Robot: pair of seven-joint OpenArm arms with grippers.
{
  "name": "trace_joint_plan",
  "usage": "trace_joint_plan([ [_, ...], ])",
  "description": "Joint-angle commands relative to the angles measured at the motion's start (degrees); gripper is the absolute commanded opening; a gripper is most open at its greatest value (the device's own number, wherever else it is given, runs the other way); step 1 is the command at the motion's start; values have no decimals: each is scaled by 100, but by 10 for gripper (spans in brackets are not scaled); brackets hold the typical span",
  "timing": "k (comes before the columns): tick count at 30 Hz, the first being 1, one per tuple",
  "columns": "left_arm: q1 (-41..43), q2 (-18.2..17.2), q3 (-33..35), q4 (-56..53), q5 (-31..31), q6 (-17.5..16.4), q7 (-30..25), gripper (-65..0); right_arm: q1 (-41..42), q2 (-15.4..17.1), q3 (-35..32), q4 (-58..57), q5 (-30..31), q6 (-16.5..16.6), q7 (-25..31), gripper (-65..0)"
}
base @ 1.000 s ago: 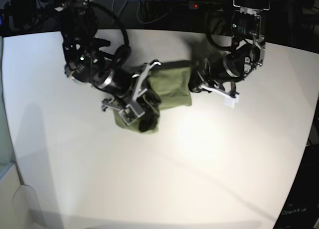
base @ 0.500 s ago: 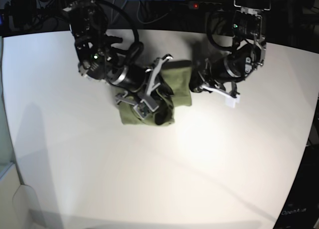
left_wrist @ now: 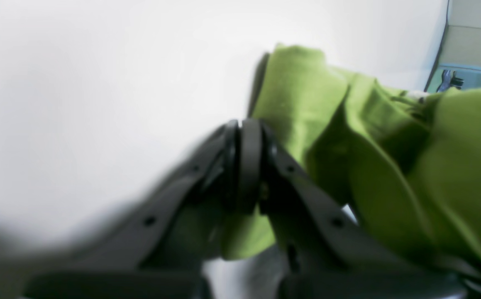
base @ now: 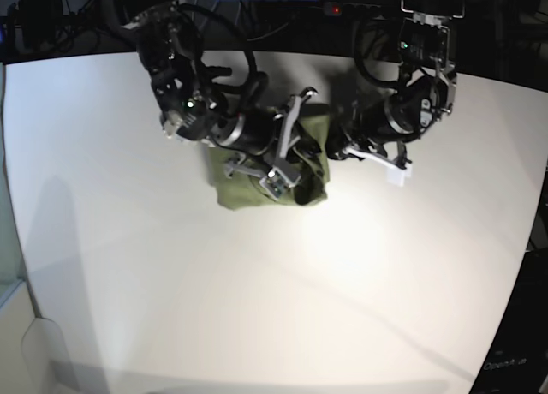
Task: Fold the T-shirt properly
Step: 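Lift the strip end with the right gripper and fold it toward the left gripper, then press and compact the folded bundle with both grippers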
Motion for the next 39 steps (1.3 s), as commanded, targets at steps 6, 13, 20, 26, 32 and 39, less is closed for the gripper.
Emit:
trace_joint_plan([
  [6,-3,-56,-19,42,111,84,25,-634,104,-44,3,-23,109,1,105,-472],
  [13,23,-126,-27,51,111,84,51,-634,104,-27,-393,91,118,1,87,-84],
  [20,225,-504,-133,174,102,84,60,-634,51,114,-604,759,118,1,113,-89],
  [26,744,-777,-704,728,93,75,69,-634,95,404,-551,768,100,1,175,-232],
  [32,955,-900,-845,1378,-408,75,78,-634,95,483,-155,750,100,1,175,-595],
  [39,893,-1137,-502,2134,-1243,75,78,-634,113,817,47,733,92,1,175,-646],
])
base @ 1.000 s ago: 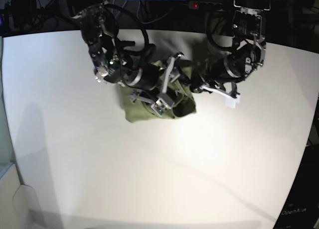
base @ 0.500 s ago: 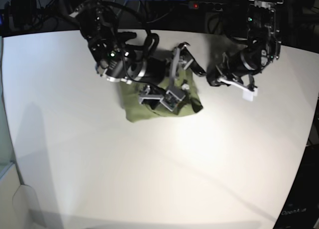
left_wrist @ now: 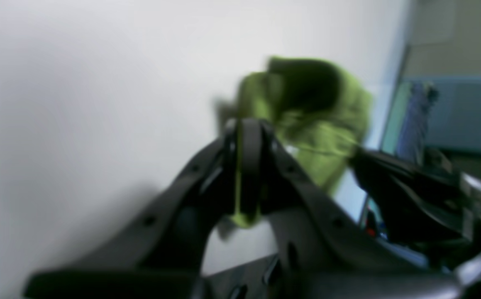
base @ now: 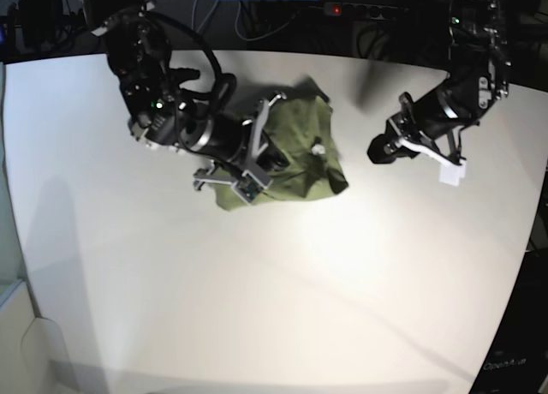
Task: Fold the T-shirt properly
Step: 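Press and compact the folded bundle with both grippers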
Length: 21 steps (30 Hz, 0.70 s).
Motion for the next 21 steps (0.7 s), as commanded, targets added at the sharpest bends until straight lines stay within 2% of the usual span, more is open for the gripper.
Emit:
trace_joint_plan([
  [1,-49,-55,36,240,-129,-30,-49,-634,82,66,45,66,94,1,149,-646],
  [7,-198,-64,502,908,-472,-4,-49,-634,74,338,335,66,103,1,158,-646],
  [13,-691,112,1126,776,-410,23,-84,-634,56,444,344,66,111,1,158,-646],
  [21,-1174,630,1179,-613,610,-30,-67,-634,65,444,344,75,103,1,149,-646],
])
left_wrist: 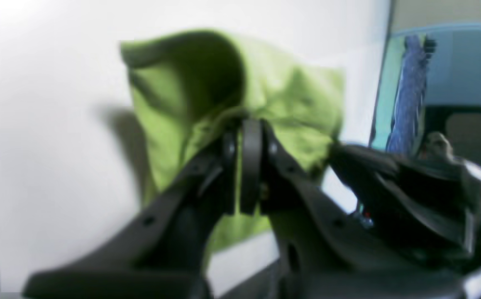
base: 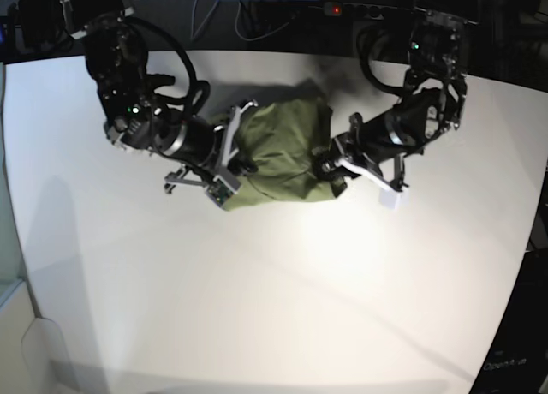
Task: Fold the T-shirt properly
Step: 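Press and compact the folded bundle with both grippers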
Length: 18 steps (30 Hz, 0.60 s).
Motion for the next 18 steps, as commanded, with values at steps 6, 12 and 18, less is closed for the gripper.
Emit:
trace_joint_plan([
  [6,-486,280,1,-518,324,-98,-99,-634,93,2,20,152,76,1,127,-646],
  [12,-899,438,396,-1160,649,-107,-187,-634,225,108,20,-165,68,1,153,-646],
  [18,-1083,465,906,-1652,693,-107,-864,-634,278,231,20,-508,68,10,197,-647],
])
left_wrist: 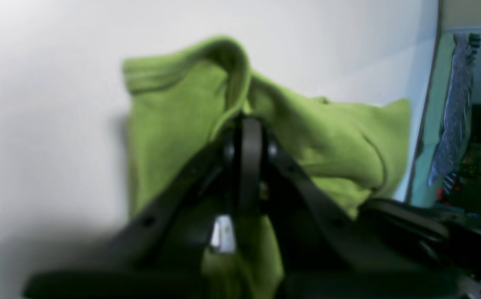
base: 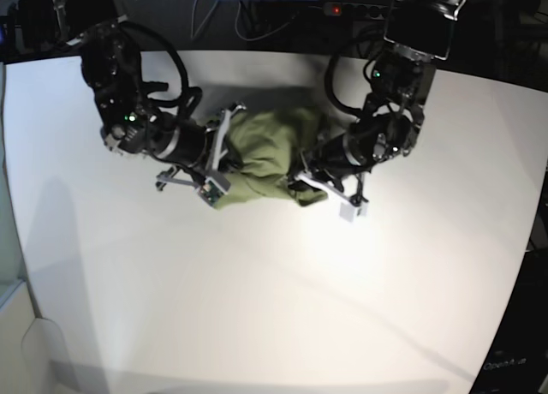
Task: Fold the T-shirt properly
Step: 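Press and compact the folded bundle with both grippers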
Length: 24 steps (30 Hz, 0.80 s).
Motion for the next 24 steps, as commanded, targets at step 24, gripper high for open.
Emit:
trace_joint_plan([
  [24,-220,-317,91,-488,-99,-28,-432,-634,83,190,-30,-2232,37,19,1842,-647],
])
